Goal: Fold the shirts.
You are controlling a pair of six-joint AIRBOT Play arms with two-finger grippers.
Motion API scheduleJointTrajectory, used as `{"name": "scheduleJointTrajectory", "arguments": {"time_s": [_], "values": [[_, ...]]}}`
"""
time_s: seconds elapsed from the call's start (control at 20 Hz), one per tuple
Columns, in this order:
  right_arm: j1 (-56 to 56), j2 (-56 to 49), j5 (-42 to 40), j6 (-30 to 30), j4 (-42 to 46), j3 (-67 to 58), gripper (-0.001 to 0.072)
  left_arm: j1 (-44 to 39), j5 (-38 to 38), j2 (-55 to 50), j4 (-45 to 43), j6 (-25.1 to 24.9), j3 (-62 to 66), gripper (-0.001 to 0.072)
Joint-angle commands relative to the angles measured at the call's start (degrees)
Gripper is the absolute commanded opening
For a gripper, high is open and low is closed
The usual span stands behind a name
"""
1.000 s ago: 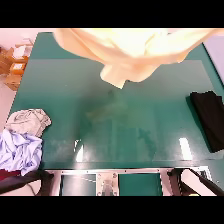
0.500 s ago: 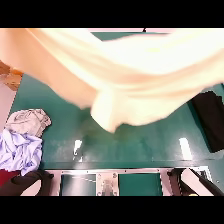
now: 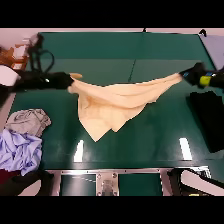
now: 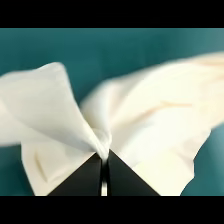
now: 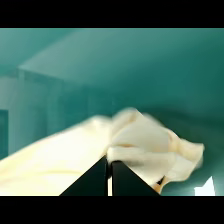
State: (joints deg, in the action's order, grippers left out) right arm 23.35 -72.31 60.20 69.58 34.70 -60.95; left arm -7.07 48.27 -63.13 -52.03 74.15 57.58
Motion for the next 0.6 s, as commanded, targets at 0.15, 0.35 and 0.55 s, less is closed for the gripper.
{"name": "scheduleJointTrajectory", "arguments": {"time_s": [0.15, 0.35, 0.55], "values": [[-0.6, -14.5, -1.2, -2.8, 0.3, -0.2, 0.0217, 0.0, -0.3, -10.3, 10.1, -5.7, -6.9, 0.0028], [4.4, -12.9, 13.8, -2.8, 0.5, -11.0, 0.0334, 0.0, -1.3, -10.3, 10.0, -5.7, -6.9, 0.0029], [4.4, -4.2, 15.7, -2.5, 2.3, -2.1, 0.0334, 0.0, -1.3, -10.3, 10.0, -5.7, -6.9, 0.0029]]}}
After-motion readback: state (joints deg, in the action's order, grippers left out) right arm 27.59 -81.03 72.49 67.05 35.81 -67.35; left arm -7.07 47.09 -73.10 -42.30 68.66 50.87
